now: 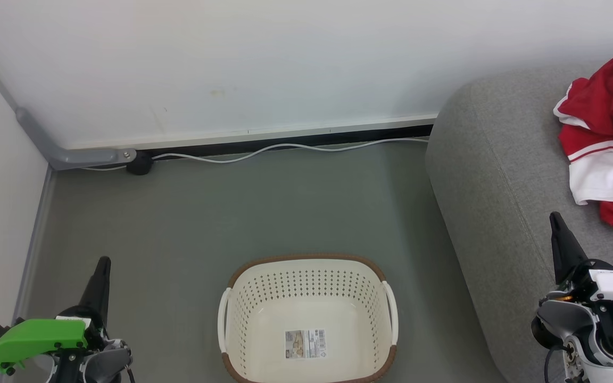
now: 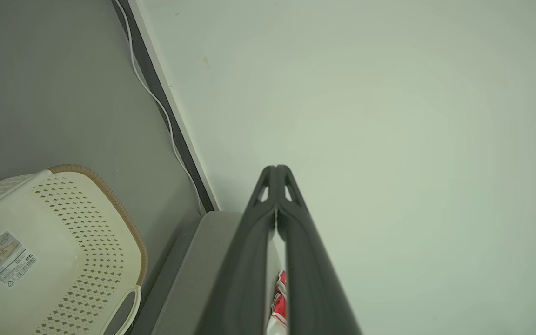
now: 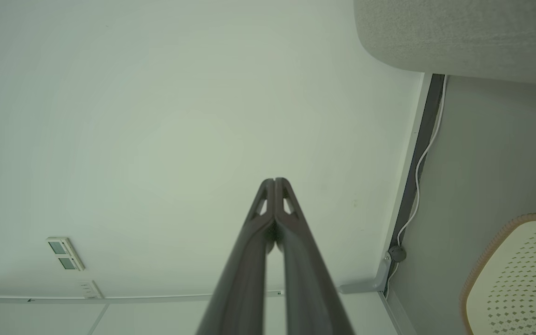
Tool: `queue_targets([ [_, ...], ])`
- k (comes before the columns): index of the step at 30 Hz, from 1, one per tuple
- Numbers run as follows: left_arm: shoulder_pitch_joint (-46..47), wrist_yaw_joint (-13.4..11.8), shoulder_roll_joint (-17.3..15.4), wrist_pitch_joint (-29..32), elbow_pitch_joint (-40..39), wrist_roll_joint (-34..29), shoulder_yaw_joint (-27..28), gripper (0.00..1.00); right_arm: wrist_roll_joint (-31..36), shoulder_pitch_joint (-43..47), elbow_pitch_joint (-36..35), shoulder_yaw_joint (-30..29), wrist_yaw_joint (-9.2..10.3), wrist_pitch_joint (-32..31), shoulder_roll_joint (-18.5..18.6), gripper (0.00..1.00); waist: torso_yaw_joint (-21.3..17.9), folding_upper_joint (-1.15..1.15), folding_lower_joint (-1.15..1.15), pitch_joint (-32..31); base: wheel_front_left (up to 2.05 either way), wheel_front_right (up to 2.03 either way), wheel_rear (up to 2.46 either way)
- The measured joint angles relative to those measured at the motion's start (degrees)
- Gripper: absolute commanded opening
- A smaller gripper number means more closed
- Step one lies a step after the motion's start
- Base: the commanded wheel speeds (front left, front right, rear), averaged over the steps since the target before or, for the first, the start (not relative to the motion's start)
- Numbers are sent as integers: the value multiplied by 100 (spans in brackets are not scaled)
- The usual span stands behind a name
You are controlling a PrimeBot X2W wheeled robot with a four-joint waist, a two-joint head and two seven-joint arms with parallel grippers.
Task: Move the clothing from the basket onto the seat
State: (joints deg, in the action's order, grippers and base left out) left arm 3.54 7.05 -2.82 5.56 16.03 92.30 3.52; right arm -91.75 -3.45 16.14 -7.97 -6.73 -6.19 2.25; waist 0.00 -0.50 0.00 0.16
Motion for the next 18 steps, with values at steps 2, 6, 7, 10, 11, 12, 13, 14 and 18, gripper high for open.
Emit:
queue_targets([
  [2, 0, 0, 1, 0, -1, 0, 0, 0, 0, 0, -1, 0, 0, 0, 0, 0, 0, 0, 0, 0, 0, 0, 0],
  [6, 0, 0, 1, 0, -3, 0, 1, 0, 0, 0, -1, 0, 0, 0, 0, 0, 0, 0, 0, 0, 0, 0, 0],
  [7, 0, 0, 1, 0, -4, 0, 1, 0, 0, 0, -1, 0, 0, 0, 0, 0, 0, 0, 0, 0, 0, 0, 0],
  [10, 0, 0, 2, 0, -7, 0, 2, 0, 0, 0, -2, 0, 0, 0, 0, 0, 0, 0, 0, 0, 0, 0, 0],
  [11, 0, 0, 2, 0, -8, 0, 2, 0, 0, 0, -2, 0, 0, 0, 0, 0, 0, 0, 0, 0, 0, 0, 0],
  [12, 0, 0, 2, 0, -8, 0, 2, 0, 0, 0, -2, 0, 0, 0, 0, 0, 0, 0, 0, 0, 0, 0, 0],
  [13, 0, 0, 2, 0, -8, 0, 3, 0, 0, 0, -2, 0, 0, 0, 0, 0, 0, 0, 0, 0, 0, 0, 0],
  [14, 0, 0, 2, 0, -9, 0, 3, 0, 0, 0, -2, 0, 0, 0, 0, 0, 0, 0, 0, 0, 0, 0, 0],
  [18, 0, 0, 2, 0, -9, 0, 5, 0, 0, 0, -3, 0, 0, 0, 0, 0, 0, 0, 0, 0, 0, 0, 0],
])
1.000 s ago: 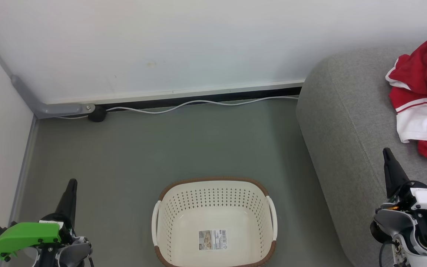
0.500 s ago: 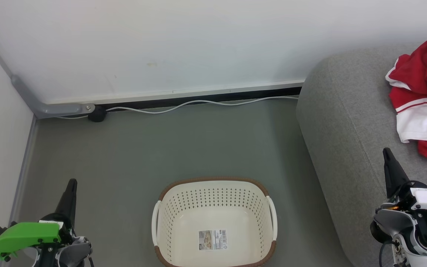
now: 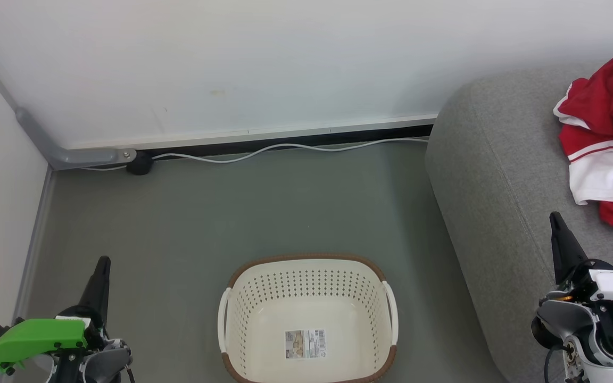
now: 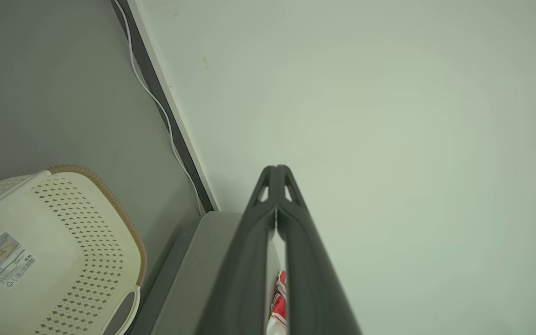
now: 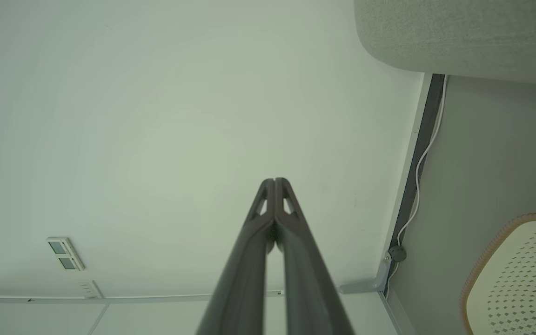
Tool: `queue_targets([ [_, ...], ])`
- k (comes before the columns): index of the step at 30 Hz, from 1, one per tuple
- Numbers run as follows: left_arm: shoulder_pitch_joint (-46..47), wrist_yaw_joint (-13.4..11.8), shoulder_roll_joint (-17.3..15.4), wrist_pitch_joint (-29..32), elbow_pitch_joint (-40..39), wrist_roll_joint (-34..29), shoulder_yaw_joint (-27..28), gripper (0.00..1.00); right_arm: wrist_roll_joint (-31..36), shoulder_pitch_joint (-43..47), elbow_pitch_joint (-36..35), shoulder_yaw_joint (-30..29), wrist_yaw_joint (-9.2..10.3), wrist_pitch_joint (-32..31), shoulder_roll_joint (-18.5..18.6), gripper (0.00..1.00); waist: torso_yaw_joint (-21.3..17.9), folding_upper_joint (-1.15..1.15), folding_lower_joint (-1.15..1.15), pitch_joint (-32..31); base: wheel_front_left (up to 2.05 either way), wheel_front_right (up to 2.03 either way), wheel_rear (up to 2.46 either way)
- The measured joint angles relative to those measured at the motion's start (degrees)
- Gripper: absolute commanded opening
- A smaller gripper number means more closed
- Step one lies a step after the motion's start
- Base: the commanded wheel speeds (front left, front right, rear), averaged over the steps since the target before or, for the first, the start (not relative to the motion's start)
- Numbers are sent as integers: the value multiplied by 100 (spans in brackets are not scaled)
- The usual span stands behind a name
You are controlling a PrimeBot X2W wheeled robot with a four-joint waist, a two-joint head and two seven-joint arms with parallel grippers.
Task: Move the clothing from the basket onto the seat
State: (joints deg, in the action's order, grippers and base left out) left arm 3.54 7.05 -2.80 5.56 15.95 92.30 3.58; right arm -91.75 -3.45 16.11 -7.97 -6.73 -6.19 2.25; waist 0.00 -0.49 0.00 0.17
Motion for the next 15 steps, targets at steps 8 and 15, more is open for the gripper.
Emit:
queue_targets([
  [8, 0, 0, 1, 0, -1, 0, 2, 0, 0, 0, 0, 1, 0, 0, 0, 0, 0, 0, 0, 0, 0, 0, 0],
  [15, 0, 0, 2, 0, -3, 0, 3, 0, 0, 0, -1, 1, 0, 0, 0, 0, 0, 0, 0, 0, 0, 0, 0],
])
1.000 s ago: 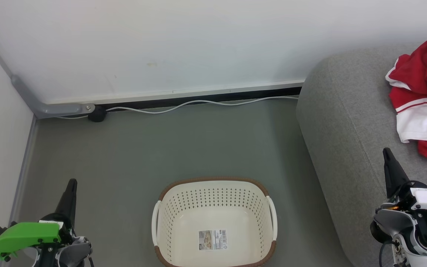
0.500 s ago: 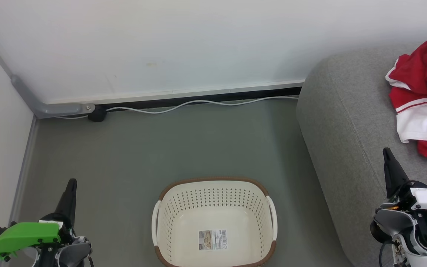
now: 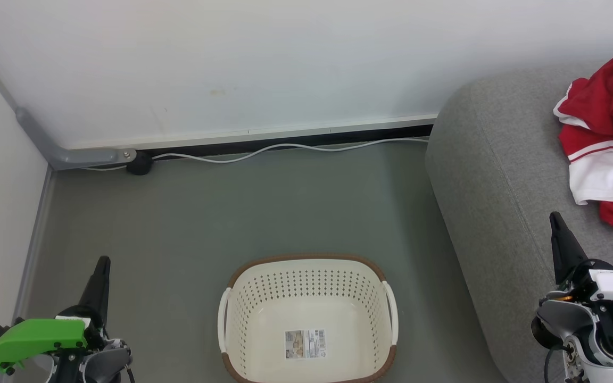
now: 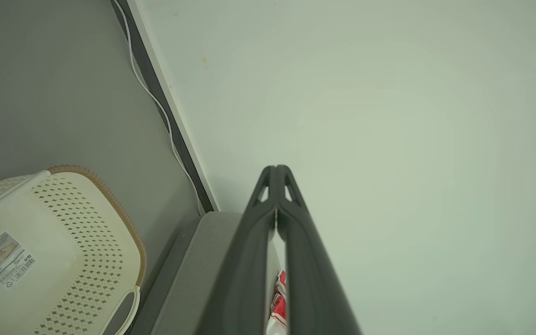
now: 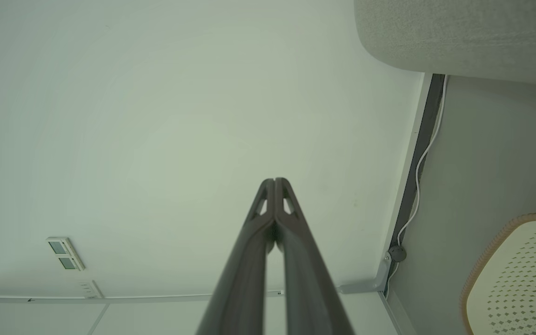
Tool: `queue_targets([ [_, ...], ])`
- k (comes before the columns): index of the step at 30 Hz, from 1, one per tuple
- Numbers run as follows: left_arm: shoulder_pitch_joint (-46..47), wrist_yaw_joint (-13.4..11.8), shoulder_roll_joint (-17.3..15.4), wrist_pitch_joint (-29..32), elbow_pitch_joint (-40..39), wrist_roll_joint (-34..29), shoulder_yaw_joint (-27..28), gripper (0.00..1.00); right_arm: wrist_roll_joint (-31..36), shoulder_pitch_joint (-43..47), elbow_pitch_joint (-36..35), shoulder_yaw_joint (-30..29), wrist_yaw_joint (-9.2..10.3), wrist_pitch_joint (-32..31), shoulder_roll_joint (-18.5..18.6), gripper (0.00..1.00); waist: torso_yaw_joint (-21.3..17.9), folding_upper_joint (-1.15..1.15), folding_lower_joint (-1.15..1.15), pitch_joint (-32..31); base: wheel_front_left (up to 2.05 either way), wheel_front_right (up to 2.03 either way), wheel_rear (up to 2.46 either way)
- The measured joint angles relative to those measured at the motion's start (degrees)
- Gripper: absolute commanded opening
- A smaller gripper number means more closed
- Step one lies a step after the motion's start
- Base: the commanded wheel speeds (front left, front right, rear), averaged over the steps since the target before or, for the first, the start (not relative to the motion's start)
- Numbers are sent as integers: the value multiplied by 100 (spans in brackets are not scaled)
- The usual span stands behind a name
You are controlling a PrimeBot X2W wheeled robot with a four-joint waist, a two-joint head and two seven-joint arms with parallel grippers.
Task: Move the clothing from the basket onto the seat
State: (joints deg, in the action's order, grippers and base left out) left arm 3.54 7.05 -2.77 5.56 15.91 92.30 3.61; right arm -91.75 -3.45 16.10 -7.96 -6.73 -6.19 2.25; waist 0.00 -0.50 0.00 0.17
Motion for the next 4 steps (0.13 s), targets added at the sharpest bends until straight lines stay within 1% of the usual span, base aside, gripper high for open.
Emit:
queue_targets([
  [4, 0, 0, 0, 0, -1, 0, 0, 0, 0, 0, 0, 0, 0, 0, 0, 0, 0, 0, 0, 0, 0, 0, 0],
])
